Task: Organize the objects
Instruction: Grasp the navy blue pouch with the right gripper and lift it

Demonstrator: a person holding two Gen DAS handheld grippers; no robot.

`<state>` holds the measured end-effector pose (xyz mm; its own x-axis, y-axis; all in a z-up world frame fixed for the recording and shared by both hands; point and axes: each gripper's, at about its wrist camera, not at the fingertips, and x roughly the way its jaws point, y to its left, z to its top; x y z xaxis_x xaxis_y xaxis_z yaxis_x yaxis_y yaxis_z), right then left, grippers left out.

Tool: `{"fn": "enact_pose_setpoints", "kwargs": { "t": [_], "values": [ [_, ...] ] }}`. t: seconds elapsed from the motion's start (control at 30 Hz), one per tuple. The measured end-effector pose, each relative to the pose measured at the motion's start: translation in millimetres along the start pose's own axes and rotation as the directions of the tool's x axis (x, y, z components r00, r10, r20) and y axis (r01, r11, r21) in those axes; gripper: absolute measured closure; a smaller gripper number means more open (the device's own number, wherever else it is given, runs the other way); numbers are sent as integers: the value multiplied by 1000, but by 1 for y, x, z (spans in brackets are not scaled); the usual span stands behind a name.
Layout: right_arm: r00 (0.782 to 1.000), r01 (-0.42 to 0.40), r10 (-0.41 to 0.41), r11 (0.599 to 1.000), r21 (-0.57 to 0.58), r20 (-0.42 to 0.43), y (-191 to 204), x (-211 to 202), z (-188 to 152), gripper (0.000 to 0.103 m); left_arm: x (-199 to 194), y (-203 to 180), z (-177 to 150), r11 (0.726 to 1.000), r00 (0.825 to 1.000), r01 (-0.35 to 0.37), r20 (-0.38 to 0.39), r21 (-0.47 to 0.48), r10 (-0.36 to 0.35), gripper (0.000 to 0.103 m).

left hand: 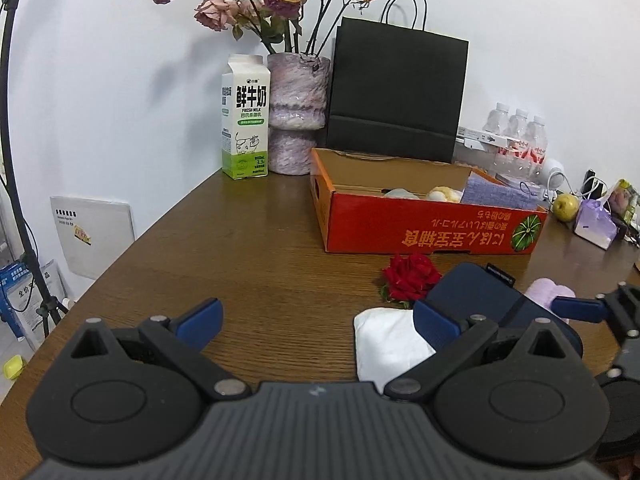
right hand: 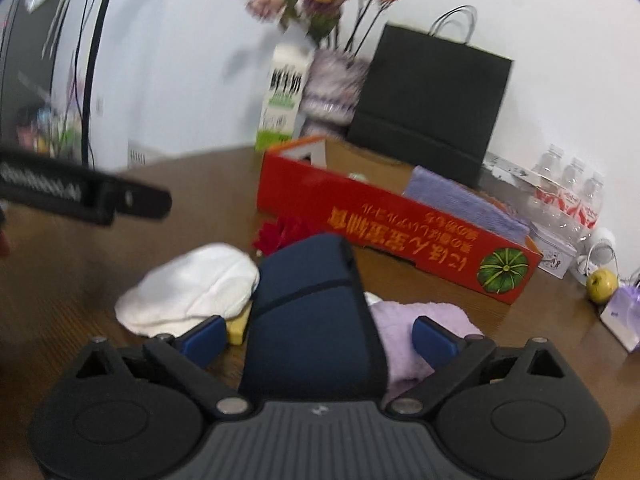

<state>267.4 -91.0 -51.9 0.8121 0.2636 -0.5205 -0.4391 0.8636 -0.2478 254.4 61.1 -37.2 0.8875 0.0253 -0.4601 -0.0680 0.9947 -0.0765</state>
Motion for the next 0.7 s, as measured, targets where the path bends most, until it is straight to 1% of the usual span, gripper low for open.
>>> {"fn": "enact_pose_setpoints", "kwargs": {
  "t": [0.07, 0.13, 0.2, 0.27, 0.33, 0.53, 0.7],
  "values": [
    [999, 13, -14, 999, -35, -37, 7, 7, 1, 6, 0, -1, 0, 1000, 1000, 4, 0, 4, -4, 0],
    [999, 12, -13, 999, -38, -33, 8, 7, 0, 8, 0, -1, -1, 1000, 1000, 6, -1, 5, -6, 0],
    [999, -7, 7, 1000, -20, -36, 5, 8, 0, 16, 0, -1, -1, 1000, 1000, 6, -2, 4, -6, 0],
    [999, -24, 24, 1000, 11, -38, 0, 8, -1, 28, 1, -1, -1, 1000, 1000, 7, -4, 4, -7, 0],
    [999, -19, 20, 1000, 24, -33, -3, 7, -2, 36, 1, -1, -1, 1000, 1000, 7, -5, 2, -7, 0],
    [999, -37, 35, 994, 105, 17, -19, 0, -4, 43, 1, 1, 0, 1000, 1000, 9, -4, -8, -9, 0],
    [997, -14, 3, 990, 140, 82, -25, -11, -5, 46, 2, 2, -1, 1000, 1000, 7, -3, -14, -7, 0]
  ]
}}
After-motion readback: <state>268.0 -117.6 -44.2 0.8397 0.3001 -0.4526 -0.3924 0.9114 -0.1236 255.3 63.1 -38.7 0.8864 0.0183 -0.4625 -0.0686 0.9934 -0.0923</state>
